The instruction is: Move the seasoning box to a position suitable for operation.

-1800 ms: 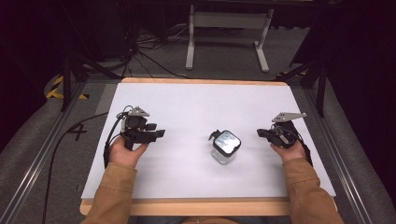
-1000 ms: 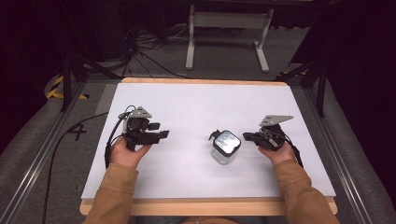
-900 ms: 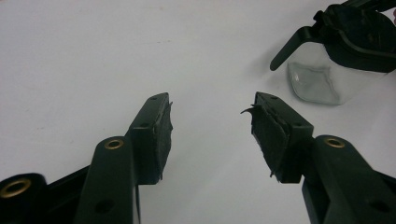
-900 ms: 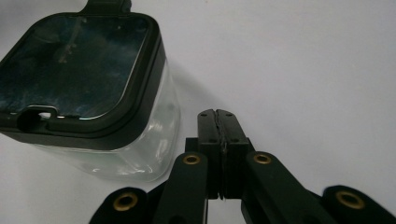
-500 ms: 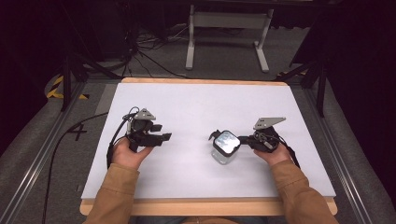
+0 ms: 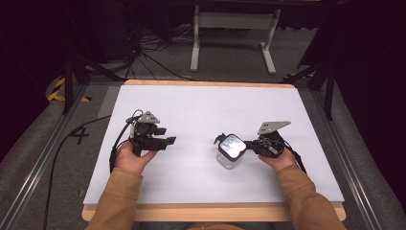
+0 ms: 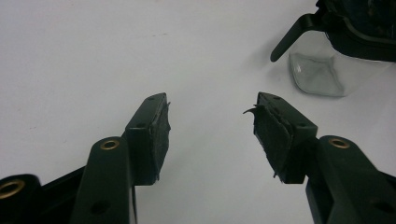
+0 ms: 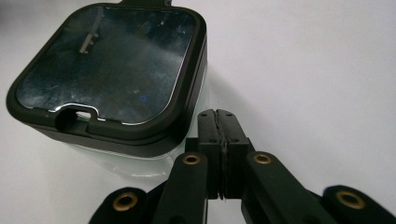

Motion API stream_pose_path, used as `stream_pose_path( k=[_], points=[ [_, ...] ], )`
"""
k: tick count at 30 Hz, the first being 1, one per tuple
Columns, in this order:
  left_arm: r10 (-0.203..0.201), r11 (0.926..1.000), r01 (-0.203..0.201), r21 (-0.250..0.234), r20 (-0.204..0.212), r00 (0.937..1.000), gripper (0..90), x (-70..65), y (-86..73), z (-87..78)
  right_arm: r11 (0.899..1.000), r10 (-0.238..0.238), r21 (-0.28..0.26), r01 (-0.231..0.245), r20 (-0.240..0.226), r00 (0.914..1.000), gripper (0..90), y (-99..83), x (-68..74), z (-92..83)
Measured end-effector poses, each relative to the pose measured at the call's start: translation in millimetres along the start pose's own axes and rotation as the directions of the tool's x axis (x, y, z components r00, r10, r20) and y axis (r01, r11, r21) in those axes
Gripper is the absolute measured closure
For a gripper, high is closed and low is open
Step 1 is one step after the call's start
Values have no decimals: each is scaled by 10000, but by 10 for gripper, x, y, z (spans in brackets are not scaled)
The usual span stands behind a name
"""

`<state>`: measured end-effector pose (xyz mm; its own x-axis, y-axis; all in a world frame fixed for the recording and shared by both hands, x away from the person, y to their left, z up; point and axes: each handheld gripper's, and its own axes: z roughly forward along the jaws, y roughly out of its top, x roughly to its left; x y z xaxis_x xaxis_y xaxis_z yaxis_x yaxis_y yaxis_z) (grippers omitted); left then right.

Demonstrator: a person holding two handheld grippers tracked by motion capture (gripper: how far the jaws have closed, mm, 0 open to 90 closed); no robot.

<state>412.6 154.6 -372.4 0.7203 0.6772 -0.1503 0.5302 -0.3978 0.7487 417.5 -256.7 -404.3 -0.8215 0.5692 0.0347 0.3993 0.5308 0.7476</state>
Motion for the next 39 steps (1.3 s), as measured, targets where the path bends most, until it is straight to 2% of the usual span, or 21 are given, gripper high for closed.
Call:
stream_pose_path(
  k=[7, 13, 18, 19, 25, 26, 31, 35, 36, 39],
  points=[
    [-33, 9999, 33, -103, 18, 10000, 454, -1, 13, -8, 10000, 24, 85, -23, -127, 9999, 900, 6, 34, -1],
    [150, 9998, -149, -132, 79, 9999, 452, -1, 57, 25, 9986, -84, 520, 87, -51, 10000, 900, -28, 95, 25],
    [93, 10000, -94, 17, 307, 9995, 462, -27, 115, 88, 9975, -139, 695, 145, -89, 9999, 900, -57, 155, 17],
    [194, 9998, -197, 100, 338, 9992, 469, -26, 133, 99, 9970, -153, 759, 161, -108, 9998, 899, -67, 171, 21],
    [189, 9995, -202, 226, 575, 9982, 522, -69, 221, 193, 9944, -253, 1025, 269, -163, 9995, 899, -118, 259, 32],
    [347, 9987, -369, 359, 596, 9976, 545, -78, 246, 217, 9925, -301, 1183, 317, -154, 9994, 899, -137, 289, 44],
    [555, 9972, -584, 477, 599, 9967, 547, -109, 279, 264, 9904, -330, 1333, 358, -230, 9992, 899, -164, 335, 61],
    [932, 9944, -961, 451, 616, 9937, 567, -141, 304, 294, 9876, -361, 1517, 414, -376, 9986, 898, -171, 395, 77],
    [979, 9943, -998, 383, 481, 9940, 567, -155, 308, 306, 9868, -438, 1548, 484, -333, 9985, 898, -173, 405, 85],
    [851, 9945, -879, 568, 494, 9951, 538, -138, 310, 330, 9844, -529, 1665, 570, -292, 9982, 896, -173, 424, 92]
  ],
)
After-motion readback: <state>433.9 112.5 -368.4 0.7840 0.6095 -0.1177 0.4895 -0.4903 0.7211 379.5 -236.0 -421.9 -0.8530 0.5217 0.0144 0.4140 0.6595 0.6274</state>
